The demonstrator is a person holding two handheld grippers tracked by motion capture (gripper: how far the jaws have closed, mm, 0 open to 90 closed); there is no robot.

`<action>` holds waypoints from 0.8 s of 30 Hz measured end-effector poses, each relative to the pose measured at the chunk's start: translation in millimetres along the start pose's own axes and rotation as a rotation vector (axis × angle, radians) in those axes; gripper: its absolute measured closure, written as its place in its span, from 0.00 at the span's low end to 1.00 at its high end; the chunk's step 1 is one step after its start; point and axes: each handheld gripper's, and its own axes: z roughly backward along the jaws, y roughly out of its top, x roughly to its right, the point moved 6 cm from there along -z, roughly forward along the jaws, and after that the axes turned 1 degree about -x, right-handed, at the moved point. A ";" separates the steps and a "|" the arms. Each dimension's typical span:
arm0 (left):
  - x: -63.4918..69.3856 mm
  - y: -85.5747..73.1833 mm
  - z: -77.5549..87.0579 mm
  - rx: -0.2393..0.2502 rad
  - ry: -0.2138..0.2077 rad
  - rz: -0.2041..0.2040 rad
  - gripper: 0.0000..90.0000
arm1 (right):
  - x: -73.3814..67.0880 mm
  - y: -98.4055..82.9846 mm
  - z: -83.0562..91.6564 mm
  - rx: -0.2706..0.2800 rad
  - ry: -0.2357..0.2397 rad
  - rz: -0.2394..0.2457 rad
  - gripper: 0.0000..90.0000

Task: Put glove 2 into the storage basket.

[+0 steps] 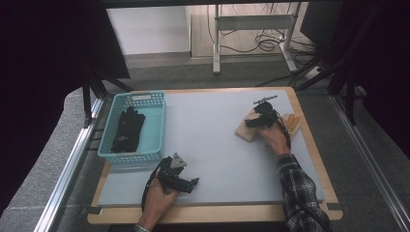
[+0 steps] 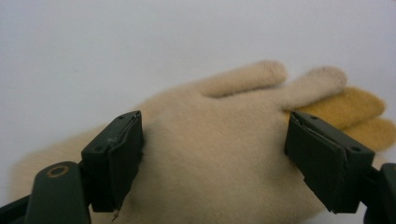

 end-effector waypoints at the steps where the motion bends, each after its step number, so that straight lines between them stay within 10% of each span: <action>1: 0.0 0.0 0.0 0.000 0.000 0.000 0.03 | -0.3 -0.3 -3.2 -0.008 -0.005 0.003 0.22; 15: -0.1 0.0 0.0 0.000 0.000 0.000 0.03 | -11.6 3.5 17.1 0.041 0.015 0.072 0.86; 24: -0.2 -0.1 0.1 -0.002 0.001 -0.002 0.03 | -33.4 7.3 58.0 0.117 0.102 0.126 0.88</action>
